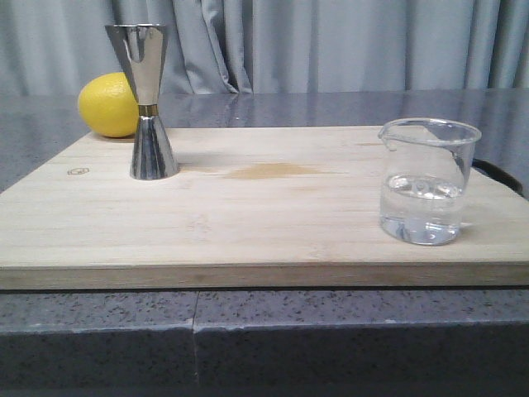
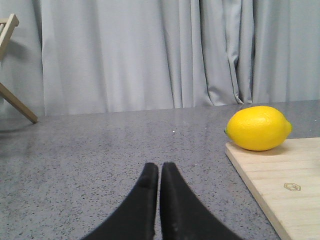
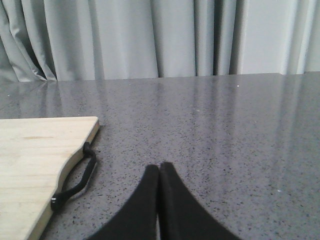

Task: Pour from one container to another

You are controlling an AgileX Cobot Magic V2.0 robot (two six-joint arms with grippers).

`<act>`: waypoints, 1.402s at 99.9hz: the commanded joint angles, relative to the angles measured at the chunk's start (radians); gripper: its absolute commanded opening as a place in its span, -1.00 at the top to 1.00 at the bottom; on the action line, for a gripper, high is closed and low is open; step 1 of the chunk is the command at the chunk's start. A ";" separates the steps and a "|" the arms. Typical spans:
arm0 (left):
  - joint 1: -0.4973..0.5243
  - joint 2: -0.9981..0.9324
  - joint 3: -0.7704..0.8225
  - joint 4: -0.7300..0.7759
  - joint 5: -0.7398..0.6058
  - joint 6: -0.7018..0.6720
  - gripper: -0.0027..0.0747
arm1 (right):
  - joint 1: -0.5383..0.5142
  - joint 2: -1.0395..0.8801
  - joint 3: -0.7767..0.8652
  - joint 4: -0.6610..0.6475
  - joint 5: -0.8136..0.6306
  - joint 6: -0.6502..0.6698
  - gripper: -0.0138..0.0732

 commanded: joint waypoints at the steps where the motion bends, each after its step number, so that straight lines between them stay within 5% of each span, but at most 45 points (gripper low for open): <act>1: 0.002 -0.028 0.036 -0.009 -0.074 0.001 0.98 | -0.001 -0.020 0.030 -0.012 -0.077 -0.005 0.85; 93: 0.002 -0.028 0.036 -0.009 -0.099 0.001 0.98 | -0.001 -0.020 0.030 0.029 -0.107 -0.005 0.85; 113: 0.002 -0.028 0.036 -0.200 -0.098 -0.098 0.98 | -0.001 -0.020 -0.008 0.149 -0.082 -0.005 0.85; 140: -0.064 0.003 -0.062 -0.312 0.093 -0.114 0.98 | -0.001 0.059 -0.168 0.156 0.077 -0.007 0.85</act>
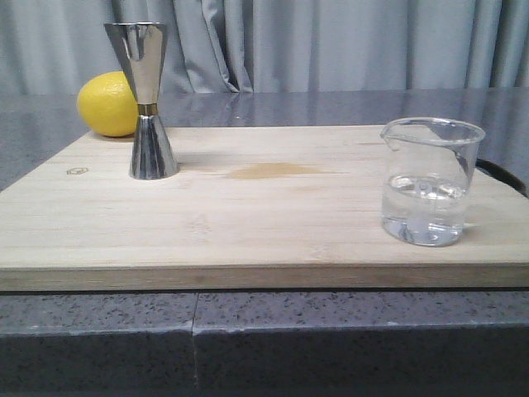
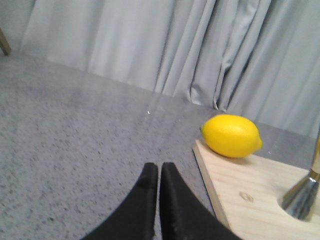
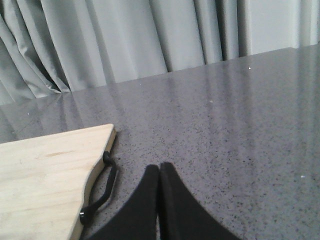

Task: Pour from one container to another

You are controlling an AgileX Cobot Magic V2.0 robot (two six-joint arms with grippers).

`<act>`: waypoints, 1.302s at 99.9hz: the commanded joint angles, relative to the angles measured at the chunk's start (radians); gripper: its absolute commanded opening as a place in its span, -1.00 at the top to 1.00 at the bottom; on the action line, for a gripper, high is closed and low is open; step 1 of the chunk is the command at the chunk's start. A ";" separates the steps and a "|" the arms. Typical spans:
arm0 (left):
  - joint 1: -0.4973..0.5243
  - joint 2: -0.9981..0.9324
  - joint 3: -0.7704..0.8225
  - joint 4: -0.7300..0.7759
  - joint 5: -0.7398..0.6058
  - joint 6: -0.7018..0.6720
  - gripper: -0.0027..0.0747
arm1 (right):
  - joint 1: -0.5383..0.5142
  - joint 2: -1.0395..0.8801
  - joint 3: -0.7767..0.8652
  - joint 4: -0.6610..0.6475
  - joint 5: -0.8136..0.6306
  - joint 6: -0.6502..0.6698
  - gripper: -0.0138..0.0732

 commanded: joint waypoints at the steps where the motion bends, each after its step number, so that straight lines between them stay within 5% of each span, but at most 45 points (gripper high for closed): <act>1: -0.039 0.010 -0.061 -0.030 -0.004 -0.013 0.98 | -0.001 0.055 -0.091 -0.012 -0.025 -0.007 0.85; 40: -0.324 0.401 -0.384 0.002 0.151 0.243 0.98 | -0.001 0.405 -0.477 -0.043 0.231 -0.133 0.85; 71: -0.404 0.751 -0.617 0.146 0.160 0.251 0.93 | -0.001 0.479 -0.509 -0.043 0.245 -0.157 0.85; 87: -0.404 0.831 -0.655 0.154 0.155 0.253 0.35 | -0.001 0.479 -0.509 -0.043 0.241 -0.158 0.53; 105: -0.404 0.909 -0.657 0.152 0.098 0.253 -0.67 | -0.001 0.479 -0.498 -0.004 0.212 -0.158 -0.45; 130: -0.404 0.988 -0.647 0.011 -0.022 0.253 -0.67 | -0.001 0.479 -0.408 -0.003 0.130 -0.158 -0.46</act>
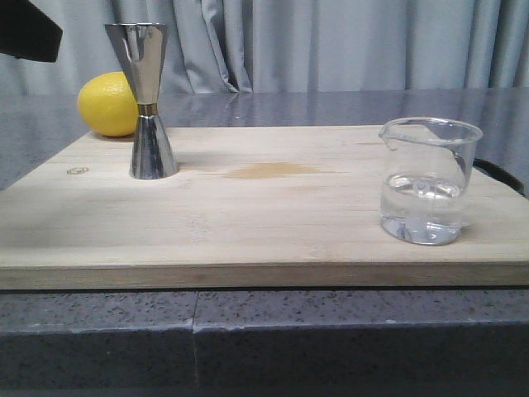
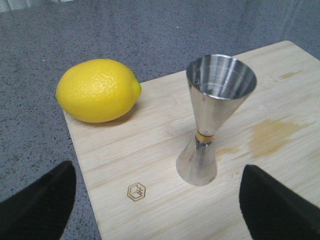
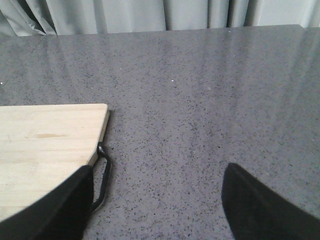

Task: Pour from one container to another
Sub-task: 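Move the left gripper to the steel jigger and close around its waist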

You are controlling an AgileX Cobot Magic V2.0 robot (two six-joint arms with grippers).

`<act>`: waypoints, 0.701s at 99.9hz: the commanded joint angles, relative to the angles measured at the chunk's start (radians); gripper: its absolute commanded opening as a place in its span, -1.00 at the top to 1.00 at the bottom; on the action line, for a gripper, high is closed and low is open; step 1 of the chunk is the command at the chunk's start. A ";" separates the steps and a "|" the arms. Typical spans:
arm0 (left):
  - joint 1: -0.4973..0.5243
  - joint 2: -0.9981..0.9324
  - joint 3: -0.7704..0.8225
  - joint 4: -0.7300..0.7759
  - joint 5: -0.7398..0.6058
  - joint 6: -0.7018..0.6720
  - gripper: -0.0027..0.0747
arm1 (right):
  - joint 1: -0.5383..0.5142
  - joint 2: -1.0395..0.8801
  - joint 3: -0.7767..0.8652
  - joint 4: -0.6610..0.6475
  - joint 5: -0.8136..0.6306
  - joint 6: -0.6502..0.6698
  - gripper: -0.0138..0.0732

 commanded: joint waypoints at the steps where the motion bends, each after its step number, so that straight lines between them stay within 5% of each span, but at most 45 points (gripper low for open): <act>1: -0.009 0.018 -0.024 -0.029 -0.127 0.000 -0.67 | -0.001 0.012 0.010 0.005 -0.115 -0.011 -0.46; 20: -0.062 0.060 0.074 -0.026 -0.319 0.000 -0.67 | 0.008 0.002 0.083 0.044 -0.168 -0.011 -0.46; 44: -0.222 0.105 0.227 -0.008 -0.734 0.000 -0.67 | 0.048 -0.010 0.109 0.044 -0.171 -0.011 -0.46; 70: -0.245 0.227 0.234 -0.008 -0.864 -0.002 -0.67 | 0.092 -0.010 0.167 0.060 -0.229 -0.011 -0.46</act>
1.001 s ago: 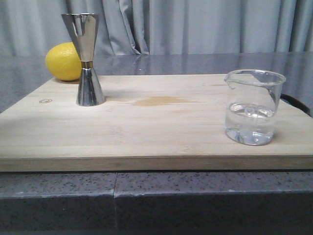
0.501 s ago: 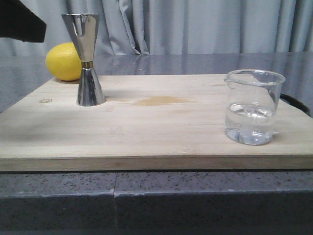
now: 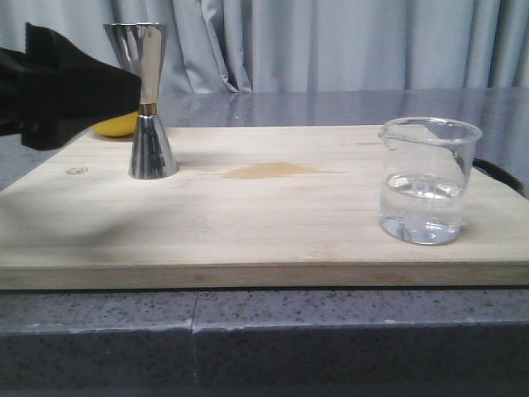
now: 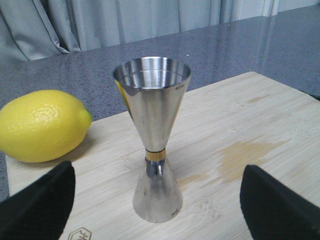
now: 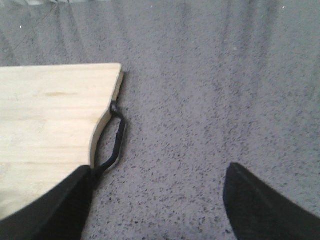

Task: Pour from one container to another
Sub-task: 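Move the left gripper to the steel jigger and close around its waist, then lift the jigger with the left gripper and hold it up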

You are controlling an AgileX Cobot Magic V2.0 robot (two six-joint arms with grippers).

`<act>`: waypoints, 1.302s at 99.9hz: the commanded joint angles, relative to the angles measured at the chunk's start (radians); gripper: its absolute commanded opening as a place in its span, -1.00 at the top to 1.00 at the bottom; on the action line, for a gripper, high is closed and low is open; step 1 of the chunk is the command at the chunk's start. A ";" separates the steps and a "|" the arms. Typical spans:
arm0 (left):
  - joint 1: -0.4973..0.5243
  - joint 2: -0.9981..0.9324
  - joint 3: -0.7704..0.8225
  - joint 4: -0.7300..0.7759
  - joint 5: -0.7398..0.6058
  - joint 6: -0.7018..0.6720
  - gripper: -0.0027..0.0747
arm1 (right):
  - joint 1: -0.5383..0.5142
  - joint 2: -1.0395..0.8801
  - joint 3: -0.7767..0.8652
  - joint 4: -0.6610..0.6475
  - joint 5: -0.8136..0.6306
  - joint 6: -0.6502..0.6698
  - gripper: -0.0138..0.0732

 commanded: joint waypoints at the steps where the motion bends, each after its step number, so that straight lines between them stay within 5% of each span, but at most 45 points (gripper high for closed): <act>1: -0.010 0.033 -0.023 0.003 -0.142 -0.003 -0.67 | 0.014 0.002 -0.018 0.014 -0.102 -0.008 -0.46; 29: -0.010 0.177 -0.033 0.003 -0.284 -0.085 -0.67 | 0.024 0.002 -0.018 0.014 -0.107 -0.008 -0.46; 87: -0.008 0.292 -0.166 0.018 -0.283 -0.112 -0.66 | 0.024 0.002 -0.018 0.014 -0.112 -0.008 -0.46; 130: -0.003 0.370 -0.183 0.040 -0.338 -0.112 -0.11 | 0.024 0.002 -0.018 0.014 -0.120 -0.008 -0.46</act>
